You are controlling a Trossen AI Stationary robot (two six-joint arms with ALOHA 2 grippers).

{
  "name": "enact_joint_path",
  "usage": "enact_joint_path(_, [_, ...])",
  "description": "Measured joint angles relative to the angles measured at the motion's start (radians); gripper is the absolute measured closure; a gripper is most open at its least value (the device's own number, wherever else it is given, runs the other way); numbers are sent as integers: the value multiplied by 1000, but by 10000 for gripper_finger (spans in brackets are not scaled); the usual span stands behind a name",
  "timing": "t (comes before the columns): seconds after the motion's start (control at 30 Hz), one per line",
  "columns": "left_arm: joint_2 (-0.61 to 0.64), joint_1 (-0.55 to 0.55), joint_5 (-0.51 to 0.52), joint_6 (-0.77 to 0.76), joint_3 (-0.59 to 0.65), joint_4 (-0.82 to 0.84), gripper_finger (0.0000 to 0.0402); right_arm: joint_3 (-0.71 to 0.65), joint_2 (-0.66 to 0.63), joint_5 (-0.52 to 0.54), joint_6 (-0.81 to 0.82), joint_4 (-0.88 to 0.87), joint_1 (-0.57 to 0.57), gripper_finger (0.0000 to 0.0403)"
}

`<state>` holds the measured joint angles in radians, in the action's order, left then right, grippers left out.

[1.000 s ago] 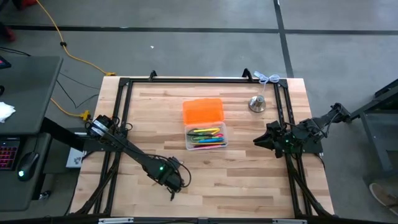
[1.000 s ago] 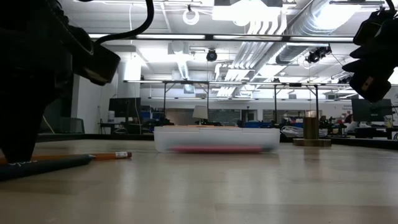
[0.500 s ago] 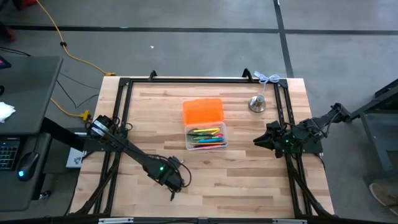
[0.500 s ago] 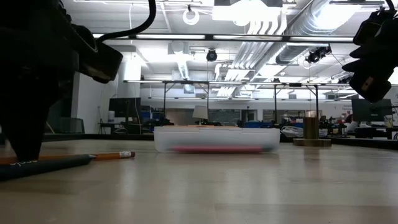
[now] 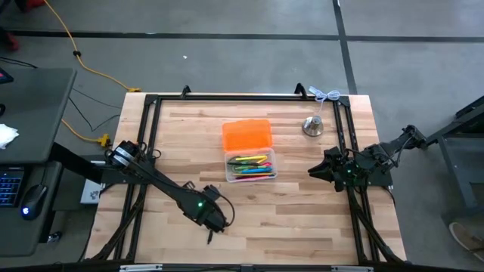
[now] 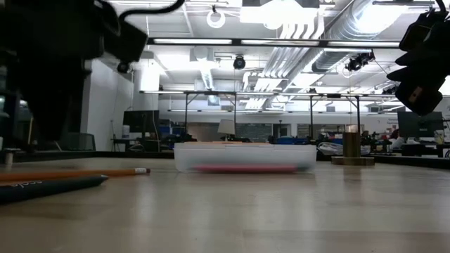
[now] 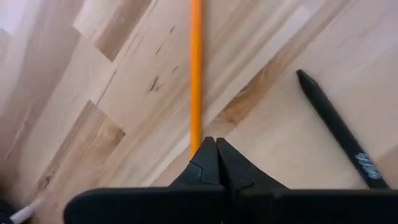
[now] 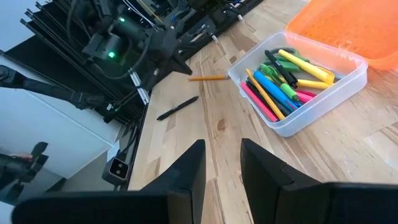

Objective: Pick & place school supplies into a supply box
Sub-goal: Put the yellow pen into the container

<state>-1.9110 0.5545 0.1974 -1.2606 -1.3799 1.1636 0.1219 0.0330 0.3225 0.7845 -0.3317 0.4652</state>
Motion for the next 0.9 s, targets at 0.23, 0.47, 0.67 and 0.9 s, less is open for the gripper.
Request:
enact_joint_path(0.23, [4, 1, 37, 26, -79, 66, 373, 0, 0, -1, -6, 0, 0, 325])
enact_joint_path(0.47, [5, 1, 50, 27, -34, 66, 307, 0, 0, -16, -7, -1, 0, 325])
enact_joint_path(0.67, [5, 1, 68, 23, 36, 63, 249, 0, 0, -16, -7, -3, 0, 325])
enact_joint_path(0.9, [5, -36, 44, 35, 113, -28, 190, 0, 0, 11, 0, -3, 0, 325])
